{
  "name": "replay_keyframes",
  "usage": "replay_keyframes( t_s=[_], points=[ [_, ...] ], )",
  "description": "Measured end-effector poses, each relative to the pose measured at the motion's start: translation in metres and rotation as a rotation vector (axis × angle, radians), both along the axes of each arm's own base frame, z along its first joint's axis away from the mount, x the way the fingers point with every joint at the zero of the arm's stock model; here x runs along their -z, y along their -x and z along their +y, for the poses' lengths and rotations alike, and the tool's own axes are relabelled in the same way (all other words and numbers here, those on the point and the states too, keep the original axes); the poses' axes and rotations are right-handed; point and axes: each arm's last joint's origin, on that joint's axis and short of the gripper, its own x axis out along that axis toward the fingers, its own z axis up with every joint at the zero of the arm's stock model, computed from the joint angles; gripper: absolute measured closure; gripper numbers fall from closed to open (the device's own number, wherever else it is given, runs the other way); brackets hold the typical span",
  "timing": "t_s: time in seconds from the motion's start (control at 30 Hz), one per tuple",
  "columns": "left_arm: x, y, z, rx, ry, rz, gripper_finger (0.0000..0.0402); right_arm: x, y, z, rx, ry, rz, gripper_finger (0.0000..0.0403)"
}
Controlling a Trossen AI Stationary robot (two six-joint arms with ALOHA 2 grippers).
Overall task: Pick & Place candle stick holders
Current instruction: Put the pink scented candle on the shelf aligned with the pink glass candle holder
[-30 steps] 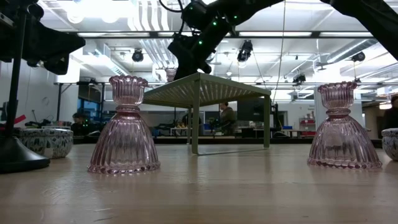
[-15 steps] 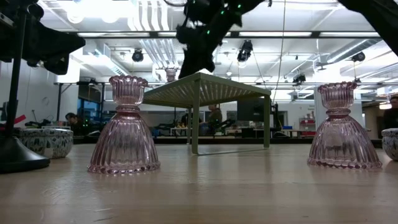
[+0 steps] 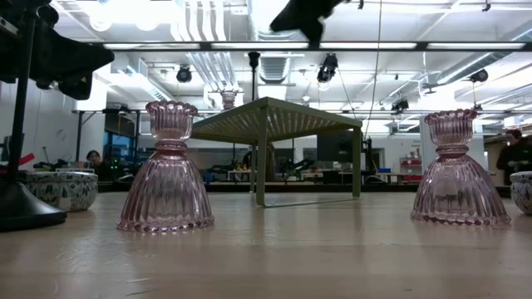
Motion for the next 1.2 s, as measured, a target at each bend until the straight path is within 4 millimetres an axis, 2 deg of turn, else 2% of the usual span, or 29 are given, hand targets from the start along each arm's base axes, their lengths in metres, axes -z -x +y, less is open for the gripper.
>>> replay_keyframes(
  t_s=[0.2,0.37,0.57,0.77,0.97,1.07,1.2],
  points=[
    [0.000,0.000,0.000,0.000,0.000,0.000,0.0381,-0.004,0.059,0.027,-0.078,0.001,-0.122,0.0395],
    [0.000,0.000,0.000,0.000,0.000,0.000,0.0381,0.003,0.103,0.046,-0.157,-0.016,-0.220,0.0394],
    [0.000,0.000,0.000,0.000,0.000,0.000,0.0381,0.020,0.131,0.055,-0.184,-0.153,-0.218,0.0394],
    [0.000,0.000,0.000,0.000,0.000,0.000,0.0381,0.046,0.148,0.066,-0.174,-0.389,0.044,0.0394],
    [0.000,0.000,0.000,0.000,0.000,0.000,0.0381,0.059,0.164,0.091,-0.119,-0.558,0.278,0.0391],
    [0.000,0.000,0.000,0.000,0.000,0.000,0.0381,0.065,0.173,0.105,-0.040,-0.604,0.378,0.0376],
    [0.000,0.000,0.000,0.000,0.000,0.000,0.0381,0.074,0.185,0.127,0.044,-0.635,0.494,0.0336]
  ],
)
